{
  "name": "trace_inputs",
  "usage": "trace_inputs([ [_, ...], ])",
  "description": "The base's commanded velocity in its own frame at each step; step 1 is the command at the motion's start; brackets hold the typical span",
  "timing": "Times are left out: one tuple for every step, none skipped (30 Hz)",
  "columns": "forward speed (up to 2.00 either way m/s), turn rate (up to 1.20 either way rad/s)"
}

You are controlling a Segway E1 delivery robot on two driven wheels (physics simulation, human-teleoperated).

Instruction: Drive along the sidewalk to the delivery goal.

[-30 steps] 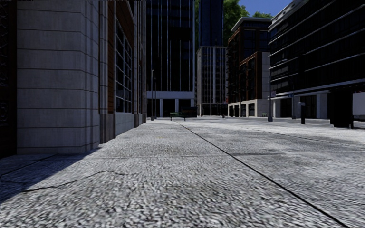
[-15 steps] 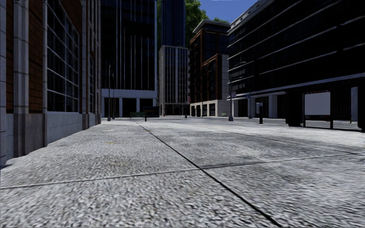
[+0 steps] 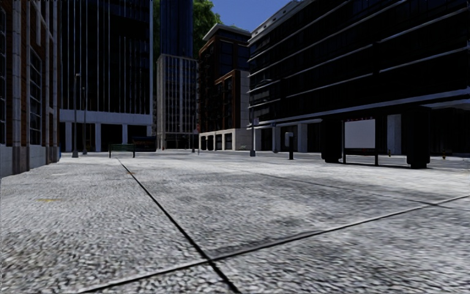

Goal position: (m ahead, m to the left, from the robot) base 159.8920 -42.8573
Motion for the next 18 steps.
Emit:
trace_inputs([
  [2.00,0.00],
  [2.00,0.00],
  [2.00,0.00],
  [2.00,0.00],
  [2.00,0.00],
  [2.00,0.00],
  [2.00,0.00],
  [2.00,0.00],
  [2.00,0.00],
  [2.00,0.00],
  [2.00,0.00],
  [2.00,0.00],
  [2.00,0.00],
  [2.00,0.00],
  [2.00,0.00],
  [2.00,0.00],
  [2.00,0.00],
  [2.00,0.00],
])
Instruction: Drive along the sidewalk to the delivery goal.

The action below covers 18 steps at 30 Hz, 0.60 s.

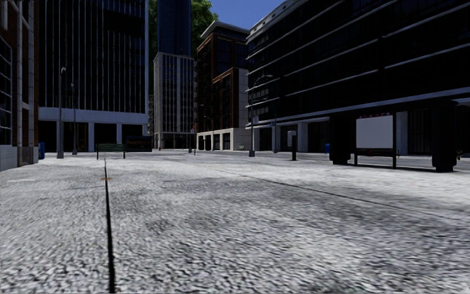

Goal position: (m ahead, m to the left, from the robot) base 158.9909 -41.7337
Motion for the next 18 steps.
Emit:
trace_inputs([
  [2.00,0.00],
  [2.00,0.00],
  [2.00,0.00],
  [2.00,0.00],
  [2.00,0.00],
  [2.00,0.00],
  [2.00,0.00],
  [2.00,0.00],
  [2.00,0.00],
  [2.00,0.00],
  [2.00,0.00],
  [2.00,0.00],
  [2.00,0.00],
  [2.00,0.00],
  [2.00,0.00],
  [2.00,0.00],
  [2.00,0.00],
  [2.00,0.00],
])
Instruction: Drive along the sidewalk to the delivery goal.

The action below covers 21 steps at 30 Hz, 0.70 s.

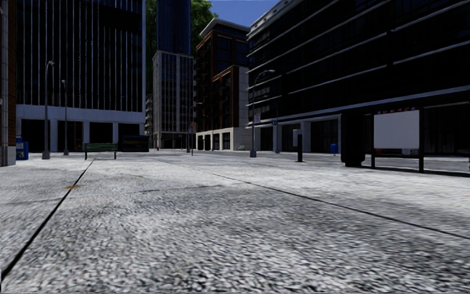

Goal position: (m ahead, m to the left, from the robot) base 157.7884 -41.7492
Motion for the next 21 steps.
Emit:
trace_inputs([
  [2.00,0.00],
  [2.00,0.00],
  [2.00,0.00],
  [2.00,0.00],
  [2.00,0.00],
  [2.00,0.00],
  [2.00,0.00],
  [2.00,0.00],
  [2.00,0.00],
  [2.00,0.00],
  [2.00,0.00],
  [2.00,0.00],
  [2.00,0.00],
  [2.00,0.00],
  [2.00,0.00],
  [2.00,0.00],
  [2.00,0.00],
  [2.00,0.00],
  [2.00,0.00],
  [2.00,0.00],
  [2.00,0.00],
])
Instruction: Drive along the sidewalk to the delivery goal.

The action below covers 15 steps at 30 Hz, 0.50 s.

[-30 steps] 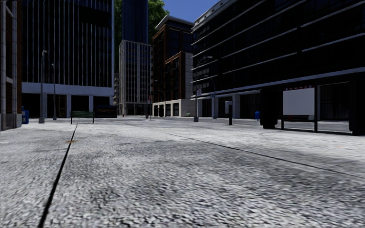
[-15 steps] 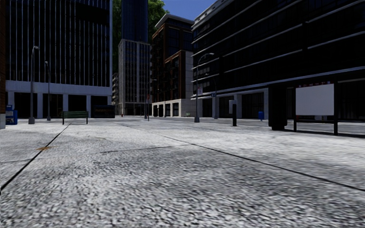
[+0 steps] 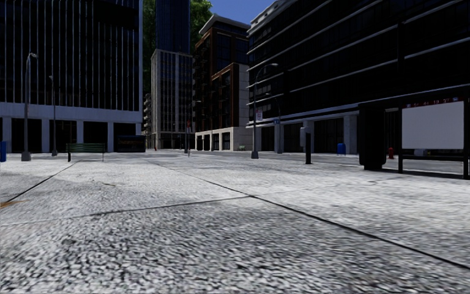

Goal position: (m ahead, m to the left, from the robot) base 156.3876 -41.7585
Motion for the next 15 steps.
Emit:
trace_inputs([
  [2.00,0.00],
  [2.00,0.00],
  [2.00,0.00],
  [2.00,0.00],
  [2.00,0.00],
  [2.00,0.00],
  [2.00,0.00],
  [2.00,0.00],
  [2.00,0.00],
  [2.00,0.00],
  [2.00,0.00],
  [2.00,0.00],
  [2.00,0.00],
  [2.00,0.00],
  [2.00,0.00],
])
